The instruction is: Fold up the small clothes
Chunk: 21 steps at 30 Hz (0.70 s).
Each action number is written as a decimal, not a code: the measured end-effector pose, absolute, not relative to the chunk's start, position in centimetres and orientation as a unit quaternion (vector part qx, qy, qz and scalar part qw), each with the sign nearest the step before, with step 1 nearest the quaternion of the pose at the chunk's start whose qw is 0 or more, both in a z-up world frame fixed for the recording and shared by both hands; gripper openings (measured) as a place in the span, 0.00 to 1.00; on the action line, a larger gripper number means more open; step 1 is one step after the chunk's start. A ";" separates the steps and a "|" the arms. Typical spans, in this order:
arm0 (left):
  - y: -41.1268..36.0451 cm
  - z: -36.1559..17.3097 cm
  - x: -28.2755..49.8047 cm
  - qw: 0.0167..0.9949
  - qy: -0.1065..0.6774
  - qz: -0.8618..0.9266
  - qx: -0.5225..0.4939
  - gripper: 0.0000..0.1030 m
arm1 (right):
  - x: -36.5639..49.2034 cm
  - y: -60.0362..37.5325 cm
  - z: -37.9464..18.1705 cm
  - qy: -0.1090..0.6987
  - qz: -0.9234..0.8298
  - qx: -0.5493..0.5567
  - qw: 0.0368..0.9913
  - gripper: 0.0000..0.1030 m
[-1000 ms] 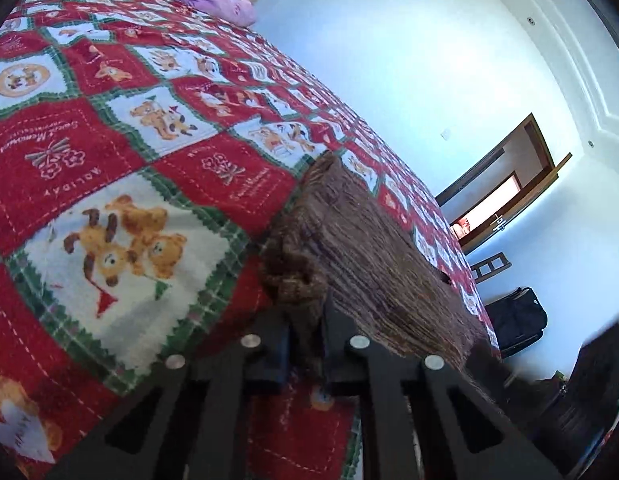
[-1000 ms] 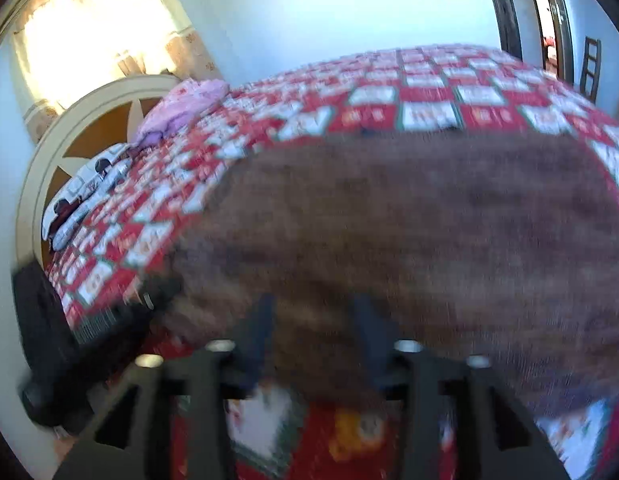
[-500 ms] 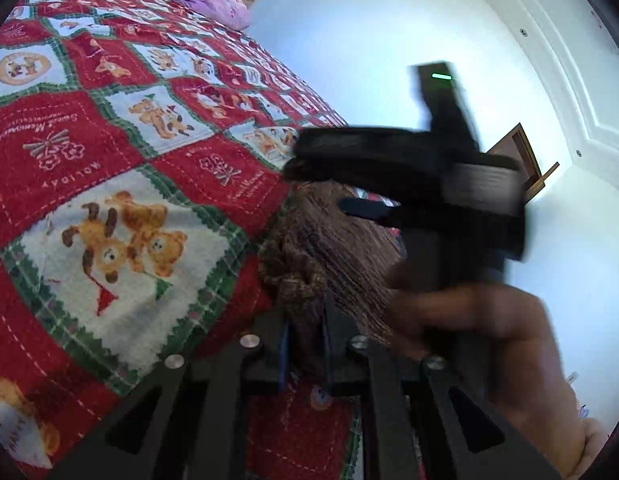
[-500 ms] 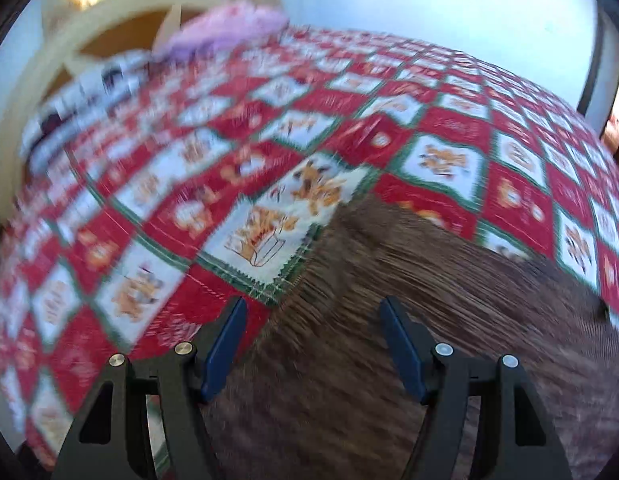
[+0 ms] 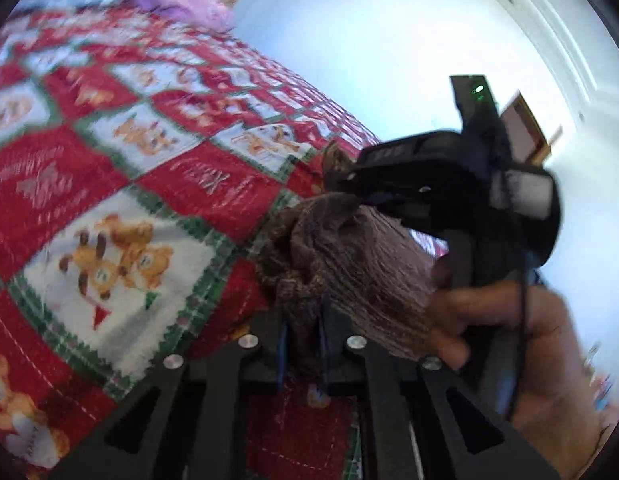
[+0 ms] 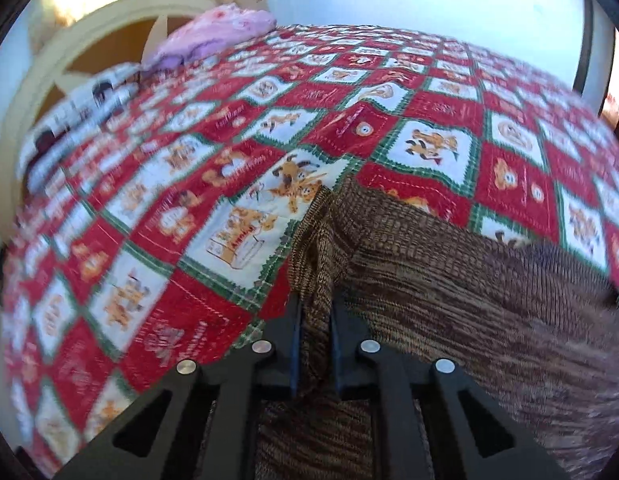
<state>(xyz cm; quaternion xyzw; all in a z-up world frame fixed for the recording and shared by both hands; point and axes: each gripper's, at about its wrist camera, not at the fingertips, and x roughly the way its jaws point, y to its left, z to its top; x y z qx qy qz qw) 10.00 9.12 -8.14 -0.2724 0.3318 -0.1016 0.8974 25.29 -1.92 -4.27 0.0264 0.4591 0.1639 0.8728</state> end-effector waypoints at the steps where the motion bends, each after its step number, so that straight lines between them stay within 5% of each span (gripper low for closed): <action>1: 8.9 -7.8 10.0 0.900 0.331 -0.105 -0.262 0.13 | 25.1 -2.9 -3.7 0.457 0.170 0.047 0.872 0.11; 12: -1.7 -0.8 7.9 0.943 0.251 -0.209 -0.057 0.11 | 21.9 -16.7 2.2 0.419 0.166 0.135 0.882 0.11; 21: -15.0 -1.8 6.4 0.903 0.265 -0.337 0.032 0.10 | 17.9 -31.2 1.5 0.400 0.107 0.144 0.899 0.11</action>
